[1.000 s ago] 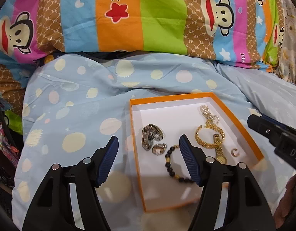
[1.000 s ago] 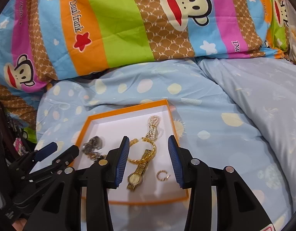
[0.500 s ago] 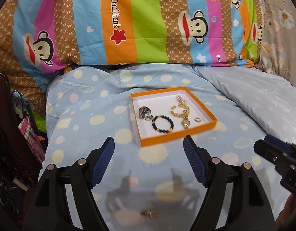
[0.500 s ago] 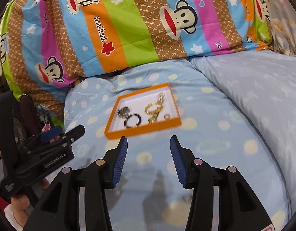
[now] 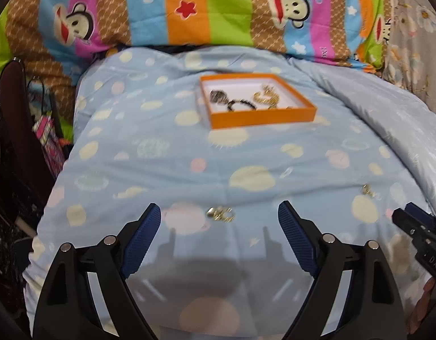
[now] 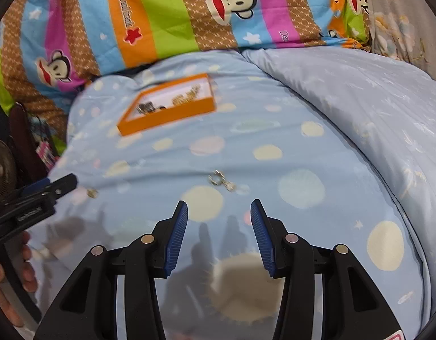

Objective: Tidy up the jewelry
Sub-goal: 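Withdraw both open grippers from the orange box, then grasp the pearl-drop gold ring with the right gripper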

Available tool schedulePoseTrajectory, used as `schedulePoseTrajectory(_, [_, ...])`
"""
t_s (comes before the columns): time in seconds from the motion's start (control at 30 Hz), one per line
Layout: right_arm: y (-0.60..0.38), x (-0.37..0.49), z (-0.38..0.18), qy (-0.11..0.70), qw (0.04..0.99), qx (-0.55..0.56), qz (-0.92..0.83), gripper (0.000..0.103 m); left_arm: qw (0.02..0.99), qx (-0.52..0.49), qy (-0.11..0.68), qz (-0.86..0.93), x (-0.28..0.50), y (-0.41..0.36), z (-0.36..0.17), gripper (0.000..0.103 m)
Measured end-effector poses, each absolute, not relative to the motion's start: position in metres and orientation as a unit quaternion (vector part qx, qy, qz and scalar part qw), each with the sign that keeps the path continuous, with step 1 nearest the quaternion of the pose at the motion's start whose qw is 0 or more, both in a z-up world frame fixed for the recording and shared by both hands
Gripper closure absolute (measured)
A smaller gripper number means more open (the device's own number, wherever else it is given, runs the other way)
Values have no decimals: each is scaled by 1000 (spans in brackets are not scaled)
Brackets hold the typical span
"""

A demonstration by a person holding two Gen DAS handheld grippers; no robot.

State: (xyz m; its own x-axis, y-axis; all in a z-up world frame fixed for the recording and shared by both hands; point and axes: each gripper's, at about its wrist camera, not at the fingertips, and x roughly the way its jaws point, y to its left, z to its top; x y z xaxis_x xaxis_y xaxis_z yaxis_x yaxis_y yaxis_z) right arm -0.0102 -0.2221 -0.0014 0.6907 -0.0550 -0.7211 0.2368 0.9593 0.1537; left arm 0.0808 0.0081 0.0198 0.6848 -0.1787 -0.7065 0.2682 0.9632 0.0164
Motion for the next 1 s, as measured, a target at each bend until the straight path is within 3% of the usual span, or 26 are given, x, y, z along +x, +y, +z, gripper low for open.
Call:
schedulePoseTrajectory(0.5, [-215,54,-18,424,899,83,-70,57,904,-33,413,-105,86,55,-10,20])
schedulePoseTrajectory(0.73, [-219,58,-22,433,893,93,-77,85,901,-24,418,-115,87,50,-12,20])
schedulePoseTrajectory(0.87, [-220,57,-22,432,893,99,-76,94,897,-9,424,-124,89,44,-13,20])
schedulePoseTrajectory(1.0, [-222,56,-22,429,894,106,-74,94,897,15,423,-130,93,30,-12,21])
